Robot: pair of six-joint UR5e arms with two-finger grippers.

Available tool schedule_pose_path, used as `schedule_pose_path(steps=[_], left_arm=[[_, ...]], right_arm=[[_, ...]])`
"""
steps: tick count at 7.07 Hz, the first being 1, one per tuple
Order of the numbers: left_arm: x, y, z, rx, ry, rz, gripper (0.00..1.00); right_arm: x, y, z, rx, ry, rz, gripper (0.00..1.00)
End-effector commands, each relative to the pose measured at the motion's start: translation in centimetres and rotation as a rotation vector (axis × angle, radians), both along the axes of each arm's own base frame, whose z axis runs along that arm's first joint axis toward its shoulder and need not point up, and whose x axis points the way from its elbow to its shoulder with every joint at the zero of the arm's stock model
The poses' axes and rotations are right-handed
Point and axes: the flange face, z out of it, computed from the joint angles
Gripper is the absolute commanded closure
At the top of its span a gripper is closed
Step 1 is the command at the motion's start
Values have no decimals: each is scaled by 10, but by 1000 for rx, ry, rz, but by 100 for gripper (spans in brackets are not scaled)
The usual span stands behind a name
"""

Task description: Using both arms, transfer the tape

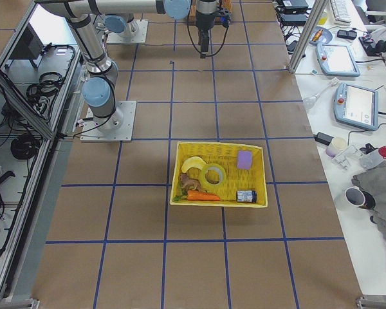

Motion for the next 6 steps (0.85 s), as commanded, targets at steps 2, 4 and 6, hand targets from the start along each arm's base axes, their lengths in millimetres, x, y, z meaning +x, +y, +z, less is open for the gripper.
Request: schedule_pose_path(steps=[2,4,6], left_arm=[[0,0,0,2,0,-1,0],[0,0,0,2,0,-1,0],[-1,1,0,2,0,-4,0]], right_arm=[[-44,-22,0,-47,37,16,0],[-196,-50,-30,6,10,98,0],[-332,-60,-84,-5,-83,219,0]])
